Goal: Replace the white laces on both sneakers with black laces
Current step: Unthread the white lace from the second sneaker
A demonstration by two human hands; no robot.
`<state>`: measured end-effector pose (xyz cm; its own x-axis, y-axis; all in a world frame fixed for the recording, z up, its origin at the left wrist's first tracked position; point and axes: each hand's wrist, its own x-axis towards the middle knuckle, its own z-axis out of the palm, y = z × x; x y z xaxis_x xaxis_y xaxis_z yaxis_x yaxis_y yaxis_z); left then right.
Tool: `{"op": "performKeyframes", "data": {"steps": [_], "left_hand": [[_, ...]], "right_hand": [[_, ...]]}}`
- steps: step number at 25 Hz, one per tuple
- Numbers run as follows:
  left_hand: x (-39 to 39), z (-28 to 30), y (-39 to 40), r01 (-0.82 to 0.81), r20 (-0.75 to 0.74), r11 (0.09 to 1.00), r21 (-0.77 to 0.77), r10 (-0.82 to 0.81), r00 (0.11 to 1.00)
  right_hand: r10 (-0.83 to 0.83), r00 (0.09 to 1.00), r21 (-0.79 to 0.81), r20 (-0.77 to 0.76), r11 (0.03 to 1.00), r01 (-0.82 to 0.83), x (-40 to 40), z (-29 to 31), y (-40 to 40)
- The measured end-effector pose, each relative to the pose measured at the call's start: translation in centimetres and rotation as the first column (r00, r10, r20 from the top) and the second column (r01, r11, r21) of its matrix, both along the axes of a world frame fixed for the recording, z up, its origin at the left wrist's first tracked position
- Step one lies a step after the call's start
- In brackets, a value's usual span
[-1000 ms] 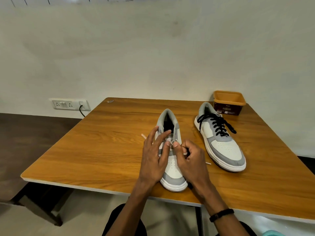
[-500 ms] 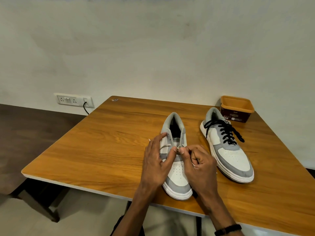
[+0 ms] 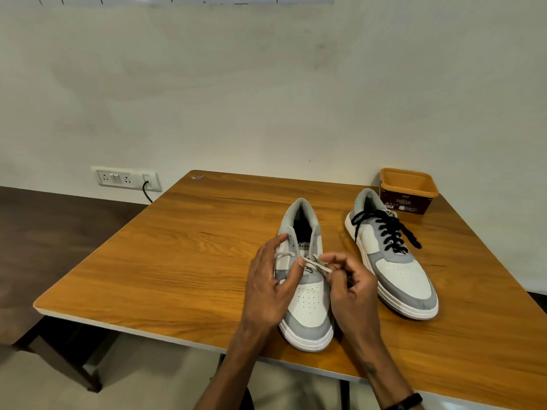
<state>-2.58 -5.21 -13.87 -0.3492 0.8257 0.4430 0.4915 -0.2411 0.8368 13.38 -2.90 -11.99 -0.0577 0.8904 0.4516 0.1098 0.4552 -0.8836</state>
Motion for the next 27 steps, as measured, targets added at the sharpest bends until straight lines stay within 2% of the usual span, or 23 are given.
{"op": "performKeyframes", "data": {"steps": [3, 5, 8, 12, 16, 21, 24, 27], "left_hand": [[0.1, 0.0, -0.1, -0.001, 0.012, 1.0, 0.001, 0.001, 1.0], [0.1, 0.0, -0.1, -0.008, 0.013, 1.0, 0.002, 0.008, 1.0], [0.0, -0.2, 0.0, -0.019, 0.022, 1.0, 0.003, 0.019, 1.0], [0.1, -0.2, 0.1, -0.019, 0.026, 1.0, 0.006, 0.019, 0.999], [-0.2, -0.2, 0.1, -0.009, 0.024, 1.0, 0.009, 0.009, 1.0], [0.0, 0.0, 0.0, -0.016, 0.037, 1.0, -0.004, 0.016, 0.999], [0.0, 0.3, -0.2, -0.061, -0.024, 0.998, 0.031, 0.061, 0.998], [0.3, 0.6, -0.6, -0.103, -0.195, 0.981, 0.163, 0.134, 0.972]], "right_hand": [[-0.047, 0.994, 0.154, 0.097, 0.988, 0.032, 0.0, -0.5, -0.2], [-0.101, 0.984, 0.196, 0.149, 0.978, 0.07, 0.2, -0.8, 0.1], [-0.143, 0.97, 0.179, 0.198, 0.978, 0.108, 0.1, -1.0, 0.1], [-0.11, 0.985, 0.102, 0.136, 0.99, 0.096, 0.0, -0.5, 0.1], [-0.044, 0.978, 0.115, 0.205, 0.993, 0.021, -0.4, -0.2, -0.2], [-0.107, 0.965, 0.18, 0.24, 0.982, 0.064, -0.3, -0.6, 0.3], [-0.126, 0.938, 0.216, 0.324, 0.975, 0.056, -0.5, -0.6, 0.6], [-0.239, 0.905, 0.277, 0.352, 0.95, 0.143, -0.8, -0.4, 1.0]]}}
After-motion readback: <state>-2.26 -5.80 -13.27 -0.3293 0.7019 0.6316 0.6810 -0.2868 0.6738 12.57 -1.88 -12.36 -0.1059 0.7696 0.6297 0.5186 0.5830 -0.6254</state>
